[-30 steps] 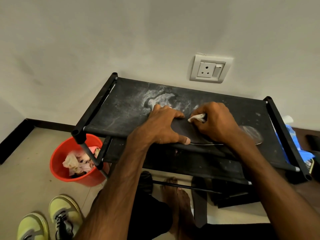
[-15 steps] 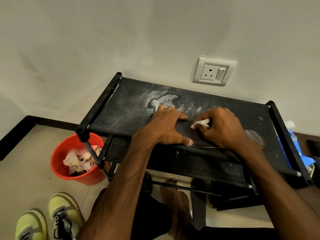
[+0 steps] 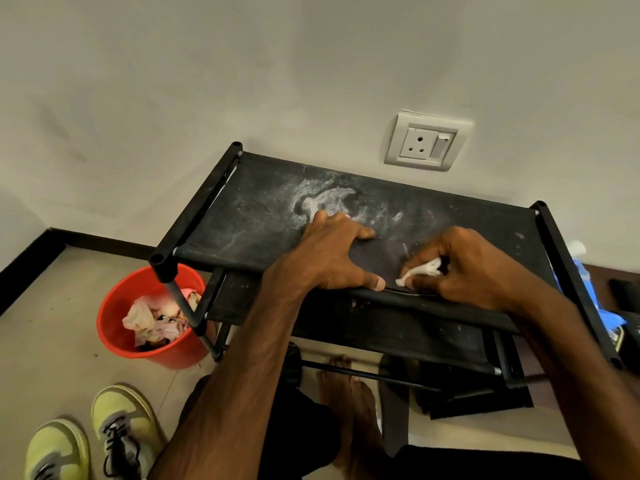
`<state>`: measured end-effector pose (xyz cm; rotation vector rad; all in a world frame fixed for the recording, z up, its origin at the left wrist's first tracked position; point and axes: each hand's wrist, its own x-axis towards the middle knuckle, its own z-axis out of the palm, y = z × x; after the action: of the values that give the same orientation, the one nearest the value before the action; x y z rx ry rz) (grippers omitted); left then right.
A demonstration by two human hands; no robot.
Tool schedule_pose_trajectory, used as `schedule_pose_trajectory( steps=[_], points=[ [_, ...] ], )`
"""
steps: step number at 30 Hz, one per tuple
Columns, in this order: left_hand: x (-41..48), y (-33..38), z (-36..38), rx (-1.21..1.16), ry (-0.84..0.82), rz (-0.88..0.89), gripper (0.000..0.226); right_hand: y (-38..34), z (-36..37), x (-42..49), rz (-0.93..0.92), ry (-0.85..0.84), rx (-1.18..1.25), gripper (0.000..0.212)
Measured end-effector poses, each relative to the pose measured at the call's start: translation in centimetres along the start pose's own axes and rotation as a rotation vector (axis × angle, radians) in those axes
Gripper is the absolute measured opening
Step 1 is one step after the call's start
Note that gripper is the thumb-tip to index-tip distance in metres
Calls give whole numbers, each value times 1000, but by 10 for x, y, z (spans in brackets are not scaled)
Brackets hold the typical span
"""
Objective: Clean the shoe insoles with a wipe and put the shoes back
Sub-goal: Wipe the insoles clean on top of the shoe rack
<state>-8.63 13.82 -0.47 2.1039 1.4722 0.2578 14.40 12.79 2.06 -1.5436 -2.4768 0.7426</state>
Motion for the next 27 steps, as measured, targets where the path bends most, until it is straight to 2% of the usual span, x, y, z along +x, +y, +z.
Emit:
schedule_pose_trajectory(
  steps=[2, 6, 8, 15, 21, 27],
  points=[
    [-1, 0, -1, -9, -1, 0, 88, 4, 1, -6, 11, 82, 51, 17],
    [-1, -2, -1, -23, -20, -3, 88, 15, 3, -8, 94, 488, 193, 10],
    [-1, -2, -1, -14, -26, 1, 88, 20, 0, -6, 91, 559, 196, 10],
    [2, -2, 0, -24, -21, 10, 88, 20, 12, 9, 66, 390, 118, 11],
    [3, -3, 1, -23, -25, 21, 88, 9, 19, 27, 35, 349, 69, 10],
    [3, -2, 1, -13, -8, 16, 90, 5, 13, 17, 48, 129, 3, 18]
  ],
)
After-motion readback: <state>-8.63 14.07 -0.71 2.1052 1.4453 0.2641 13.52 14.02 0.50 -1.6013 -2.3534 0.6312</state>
